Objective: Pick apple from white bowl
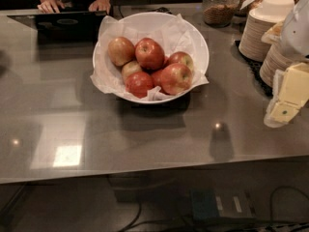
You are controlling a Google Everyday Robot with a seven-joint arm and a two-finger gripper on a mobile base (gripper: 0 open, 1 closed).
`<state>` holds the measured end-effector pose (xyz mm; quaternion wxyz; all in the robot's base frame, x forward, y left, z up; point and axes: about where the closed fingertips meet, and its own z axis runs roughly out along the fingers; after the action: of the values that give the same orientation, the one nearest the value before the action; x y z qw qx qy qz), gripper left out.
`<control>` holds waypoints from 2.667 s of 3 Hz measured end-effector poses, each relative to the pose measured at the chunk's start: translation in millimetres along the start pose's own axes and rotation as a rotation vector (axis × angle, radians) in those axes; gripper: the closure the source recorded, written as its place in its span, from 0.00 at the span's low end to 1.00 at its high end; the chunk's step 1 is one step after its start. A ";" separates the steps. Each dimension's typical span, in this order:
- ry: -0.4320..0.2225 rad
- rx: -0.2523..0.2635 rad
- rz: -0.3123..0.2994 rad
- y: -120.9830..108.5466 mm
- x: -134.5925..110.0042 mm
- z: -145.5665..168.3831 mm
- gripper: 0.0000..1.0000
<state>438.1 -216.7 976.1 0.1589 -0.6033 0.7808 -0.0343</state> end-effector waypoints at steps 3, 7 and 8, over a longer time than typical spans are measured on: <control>-0.138 0.018 0.032 -7.6 -32.3 11.3 0.00; -0.393 0.034 -0.013 -22.3 -97.5 36.1 0.00; -0.435 0.048 0.014 -25.3 -103.5 43.1 0.19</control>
Offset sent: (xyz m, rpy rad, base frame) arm 0.0147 0.0205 -0.0057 0.0891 -0.0250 0.0118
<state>497.1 -118.9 962.9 0.3381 -0.5871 0.7313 0.0792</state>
